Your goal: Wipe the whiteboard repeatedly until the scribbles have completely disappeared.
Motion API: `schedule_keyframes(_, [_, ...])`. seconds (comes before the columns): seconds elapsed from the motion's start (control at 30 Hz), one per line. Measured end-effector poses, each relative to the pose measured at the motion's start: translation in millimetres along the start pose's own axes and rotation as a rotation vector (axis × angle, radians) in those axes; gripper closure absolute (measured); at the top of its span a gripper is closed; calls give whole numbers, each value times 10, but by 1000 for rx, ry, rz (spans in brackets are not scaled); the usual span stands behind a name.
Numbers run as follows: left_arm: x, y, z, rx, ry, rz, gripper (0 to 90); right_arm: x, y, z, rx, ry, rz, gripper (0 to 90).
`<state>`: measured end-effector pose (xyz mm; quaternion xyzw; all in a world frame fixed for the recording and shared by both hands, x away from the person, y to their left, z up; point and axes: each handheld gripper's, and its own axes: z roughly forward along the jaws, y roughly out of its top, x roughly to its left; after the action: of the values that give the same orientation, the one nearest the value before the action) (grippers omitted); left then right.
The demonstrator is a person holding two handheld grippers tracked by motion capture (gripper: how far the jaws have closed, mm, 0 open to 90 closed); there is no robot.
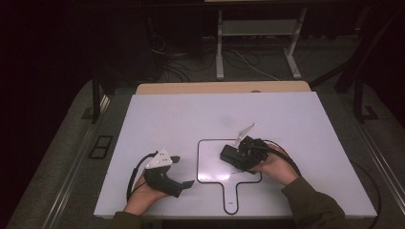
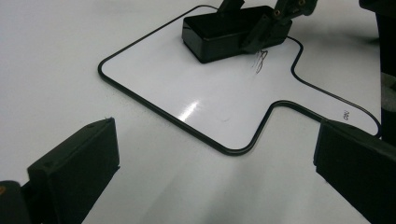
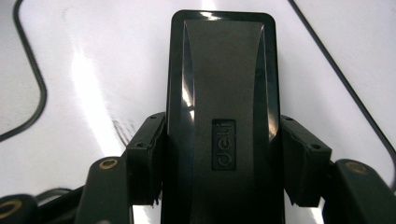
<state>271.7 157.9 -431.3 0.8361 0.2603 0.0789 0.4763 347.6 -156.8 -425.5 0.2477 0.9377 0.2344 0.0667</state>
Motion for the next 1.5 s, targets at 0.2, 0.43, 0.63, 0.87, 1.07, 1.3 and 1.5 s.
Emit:
schedule_keyframes(0.2, [-4,2,5,0,0,-3,0,124,35,10,8,29,-52,388])
schedule_keyframes(0.43, [-8,3,8,0,0,-4,0,458,81,29,1,101,-129,388])
schedule_keyframes(0.63, [-6,2,6,0,0,-5,0,234,18,1,1,53,-74,388])
schedule_keyframes(0.87, [-6,3,7,0,0,-3,0,-67,-110,-62,6,-14,25,388])
schedule_keyframes(1.07, [-8,5,9,0,0,-5,0,58,-105,-70,23,-2,-40,388])
schedule_keyframes(1.3, [-12,6,7,0,0,-1,0,321,-56,-51,16,40,-105,388])
schedule_keyframes(1.5, [-8,5,11,1,-1,-5,0,47,-156,-94,15,-18,-21,387])
